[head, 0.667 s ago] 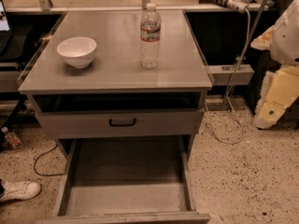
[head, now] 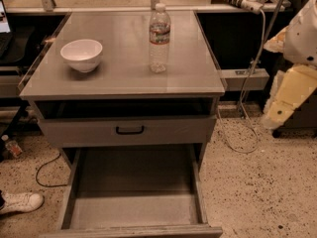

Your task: Place water bottle into middle drawer

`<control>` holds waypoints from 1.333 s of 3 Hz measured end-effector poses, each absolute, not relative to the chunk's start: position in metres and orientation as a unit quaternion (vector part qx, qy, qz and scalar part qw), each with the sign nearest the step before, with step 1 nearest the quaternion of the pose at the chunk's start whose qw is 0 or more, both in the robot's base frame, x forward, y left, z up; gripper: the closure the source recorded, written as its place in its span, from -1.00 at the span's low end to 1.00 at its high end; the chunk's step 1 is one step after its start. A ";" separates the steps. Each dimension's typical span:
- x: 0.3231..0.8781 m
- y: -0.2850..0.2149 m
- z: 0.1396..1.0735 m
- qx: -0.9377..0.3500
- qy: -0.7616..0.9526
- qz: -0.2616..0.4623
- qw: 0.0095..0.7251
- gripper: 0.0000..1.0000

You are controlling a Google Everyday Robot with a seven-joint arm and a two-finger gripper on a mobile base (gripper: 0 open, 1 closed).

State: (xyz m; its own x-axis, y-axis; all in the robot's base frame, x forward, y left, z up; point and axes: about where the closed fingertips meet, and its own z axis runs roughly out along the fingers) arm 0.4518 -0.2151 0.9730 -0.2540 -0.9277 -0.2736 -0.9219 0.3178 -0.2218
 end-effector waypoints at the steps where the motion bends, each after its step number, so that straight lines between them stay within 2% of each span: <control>1: 0.495 -0.204 0.969 -0.554 0.806 0.029 0.209 -1.00; 4: 0.633 -0.157 0.950 -0.509 0.820 0.089 0.248 -1.00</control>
Offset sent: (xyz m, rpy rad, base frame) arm 0.1547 0.0351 -0.0169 0.2699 0.0207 -0.1674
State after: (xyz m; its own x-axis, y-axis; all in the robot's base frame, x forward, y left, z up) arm 0.6329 -0.1566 0.9500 -0.3594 -0.7898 -0.4970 -0.8783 0.4662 -0.1058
